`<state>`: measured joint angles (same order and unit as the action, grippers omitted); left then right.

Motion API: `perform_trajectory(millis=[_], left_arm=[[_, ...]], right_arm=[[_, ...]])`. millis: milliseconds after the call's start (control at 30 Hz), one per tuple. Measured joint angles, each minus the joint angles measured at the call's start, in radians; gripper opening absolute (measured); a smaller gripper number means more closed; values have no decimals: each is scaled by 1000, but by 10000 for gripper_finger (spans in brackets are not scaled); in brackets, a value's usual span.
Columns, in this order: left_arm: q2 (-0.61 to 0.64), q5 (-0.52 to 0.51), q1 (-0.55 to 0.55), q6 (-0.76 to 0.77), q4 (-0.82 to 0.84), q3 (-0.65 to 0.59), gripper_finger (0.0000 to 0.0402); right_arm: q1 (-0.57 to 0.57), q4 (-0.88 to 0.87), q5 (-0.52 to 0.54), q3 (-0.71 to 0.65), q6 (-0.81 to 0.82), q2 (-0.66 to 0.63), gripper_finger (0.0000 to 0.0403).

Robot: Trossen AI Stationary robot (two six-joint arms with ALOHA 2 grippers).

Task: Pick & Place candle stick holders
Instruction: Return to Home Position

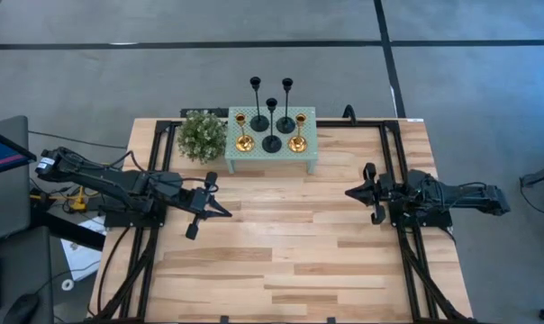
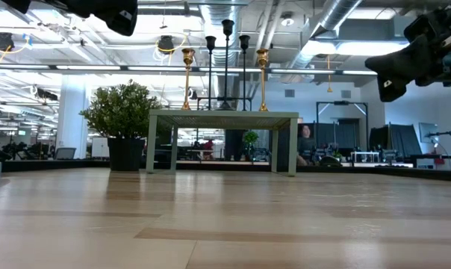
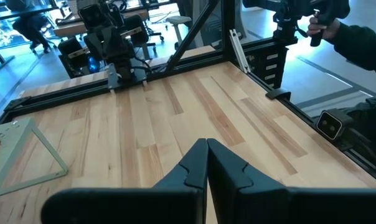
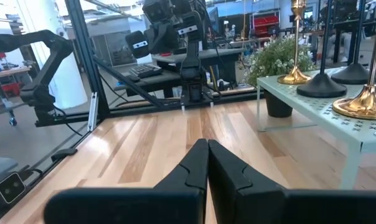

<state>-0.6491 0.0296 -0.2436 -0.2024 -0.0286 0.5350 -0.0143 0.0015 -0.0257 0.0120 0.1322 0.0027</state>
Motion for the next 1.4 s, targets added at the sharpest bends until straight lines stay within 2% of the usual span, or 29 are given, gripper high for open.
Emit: perform_trajectory(millis=[300, 567, 700, 1033, 1233, 1400], left_arm=[[26, -20, 19, 18, -1, 0, 8], [243, -22, 65, 111, 167, 0, 8], [346, 31, 64, 97, 174, -2, 8], [543, 23, 64, 112, 202, -67, 8], [613, 36, 64, 125, 257, -75, 8], [628, 79, 64, 52, 276, -74, 8]], right_arm=[[0, -1, 0, 0, -7, 0, 0], [0, -1, 0, 0, -8, 4, 0], [0, -1, 0, 0, -8, 4, 0], [0, -1, 0, 0, -10, 4, 0], [0, -1, 0, 0, -10, 4, 0], [0, -1, 0, 0, -10, 4, 0]])
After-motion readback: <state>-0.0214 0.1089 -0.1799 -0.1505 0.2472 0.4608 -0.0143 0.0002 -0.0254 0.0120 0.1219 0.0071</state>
